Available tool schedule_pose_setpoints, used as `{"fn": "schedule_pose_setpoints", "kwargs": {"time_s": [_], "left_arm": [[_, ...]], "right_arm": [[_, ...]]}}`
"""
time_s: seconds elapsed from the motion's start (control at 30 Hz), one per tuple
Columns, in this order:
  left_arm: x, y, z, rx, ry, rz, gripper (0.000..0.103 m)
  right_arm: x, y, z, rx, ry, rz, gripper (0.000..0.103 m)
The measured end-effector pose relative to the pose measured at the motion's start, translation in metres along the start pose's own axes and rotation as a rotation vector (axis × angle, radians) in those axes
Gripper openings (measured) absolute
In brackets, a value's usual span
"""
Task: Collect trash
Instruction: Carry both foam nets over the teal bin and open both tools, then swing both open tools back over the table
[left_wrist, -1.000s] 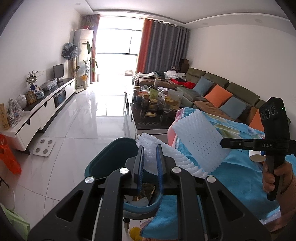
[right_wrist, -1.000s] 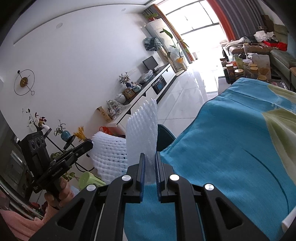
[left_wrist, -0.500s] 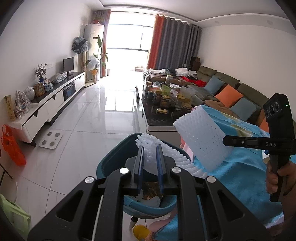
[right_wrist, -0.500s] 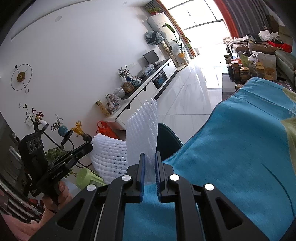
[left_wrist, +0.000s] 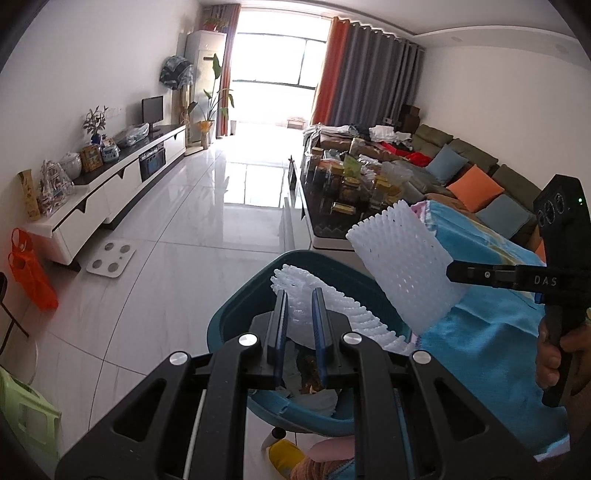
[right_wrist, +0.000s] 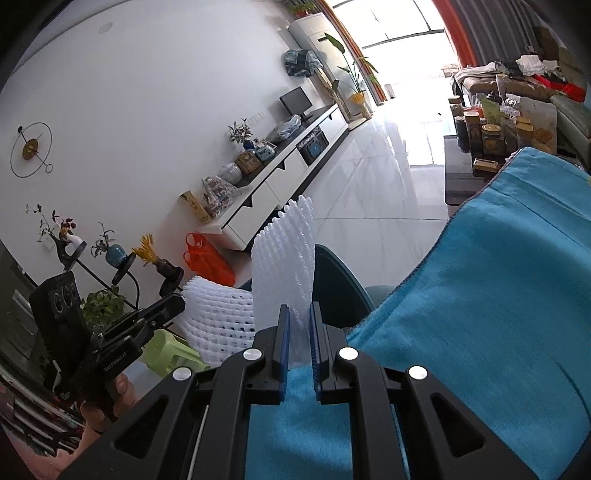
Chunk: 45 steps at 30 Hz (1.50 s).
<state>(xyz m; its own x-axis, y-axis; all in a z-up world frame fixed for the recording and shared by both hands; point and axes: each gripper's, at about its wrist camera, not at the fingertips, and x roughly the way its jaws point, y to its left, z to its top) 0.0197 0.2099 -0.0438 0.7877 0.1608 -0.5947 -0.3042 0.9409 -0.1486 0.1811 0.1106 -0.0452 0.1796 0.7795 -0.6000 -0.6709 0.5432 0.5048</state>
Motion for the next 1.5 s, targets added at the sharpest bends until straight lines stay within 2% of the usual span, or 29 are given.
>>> {"fn": "schedule_pose_setpoints", "kwargs": {"time_s": [0.53, 0.63, 0.73, 0.9, 1.1, 1.27, 1.43, 1.5], "left_arm": [[0.053, 0.0, -0.007, -0.04, 0.076, 0.031, 0.014], [0.069, -0.001, -0.009, -0.053, 0.113, 0.027, 0.018], [0.084, -0.002, -0.015, -0.063, 0.145, 0.023, 0.029], [0.099, -0.001, -0.026, -0.076, 0.175, 0.026, 0.034], [0.089, -0.003, -0.026, -0.07, 0.141, 0.017, 0.039], [0.065, -0.018, -0.025, -0.019, 0.084, -0.005, 0.053], [0.034, -0.055, -0.024, 0.056, 0.016, -0.098, 0.064], [0.026, -0.074, -0.025, 0.098, 0.001, -0.144, 0.065]], "right_arm": [[0.044, 0.003, 0.008, 0.017, 0.112, -0.057, 0.011], [0.052, 0.004, 0.009, 0.021, 0.14, -0.07, 0.014], [0.052, 0.005, 0.01, 0.021, 0.138, -0.07, 0.015], [0.05, 0.002, 0.008, 0.021, 0.135, -0.068, 0.017], [0.044, 0.002, 0.006, 0.019, 0.114, -0.07, 0.024], [0.02, 0.003, -0.001, -0.005, 0.071, -0.066, 0.033], [-0.023, 0.009, -0.012, -0.054, 0.002, -0.078, 0.037], [-0.048, 0.007, -0.02, -0.065, -0.032, -0.096, 0.037]]}}
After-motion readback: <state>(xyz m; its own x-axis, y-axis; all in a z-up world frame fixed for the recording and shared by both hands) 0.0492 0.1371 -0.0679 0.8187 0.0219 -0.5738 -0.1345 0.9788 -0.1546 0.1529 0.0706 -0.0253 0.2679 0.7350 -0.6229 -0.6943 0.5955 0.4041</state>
